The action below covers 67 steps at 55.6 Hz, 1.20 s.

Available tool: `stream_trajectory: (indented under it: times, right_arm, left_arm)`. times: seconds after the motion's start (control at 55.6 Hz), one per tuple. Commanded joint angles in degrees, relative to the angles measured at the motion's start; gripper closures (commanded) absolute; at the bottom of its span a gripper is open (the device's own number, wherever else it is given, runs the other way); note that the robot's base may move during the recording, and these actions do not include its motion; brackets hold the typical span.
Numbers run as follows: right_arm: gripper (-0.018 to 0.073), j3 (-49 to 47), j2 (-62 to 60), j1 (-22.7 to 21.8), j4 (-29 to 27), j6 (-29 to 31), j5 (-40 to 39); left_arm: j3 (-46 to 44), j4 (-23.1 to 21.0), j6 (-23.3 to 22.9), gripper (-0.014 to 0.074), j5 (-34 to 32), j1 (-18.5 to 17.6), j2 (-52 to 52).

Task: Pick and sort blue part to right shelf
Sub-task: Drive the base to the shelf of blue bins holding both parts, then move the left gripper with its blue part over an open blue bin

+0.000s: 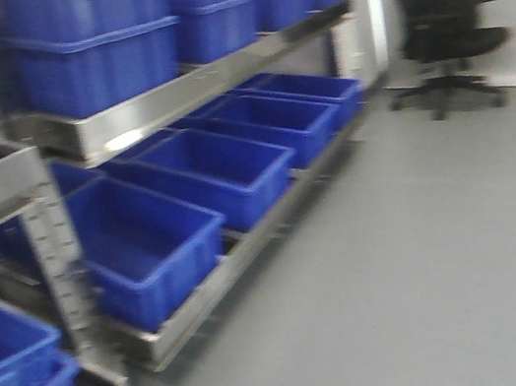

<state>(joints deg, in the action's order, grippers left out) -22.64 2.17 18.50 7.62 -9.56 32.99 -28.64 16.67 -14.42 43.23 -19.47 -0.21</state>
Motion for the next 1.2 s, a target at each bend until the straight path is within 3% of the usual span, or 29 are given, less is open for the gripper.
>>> stream_trajectory:
  times: [0.0, 1.186]
  right_arm:
    - [0.0354, -1.79, 1.27, -0.09, 0.79, 0.58, -5.40]
    - [0.0354, -1.79, 1.27, -0.09, 0.79, 0.58, -5.40]
  left_arm:
    - [-1.30, 0.71, -0.36, 0.0316, -4.97, -0.02, -1.28]
    - [-1.30, 0.71, -0.36, 0.0315, -4.97, -0.02, -1.28]
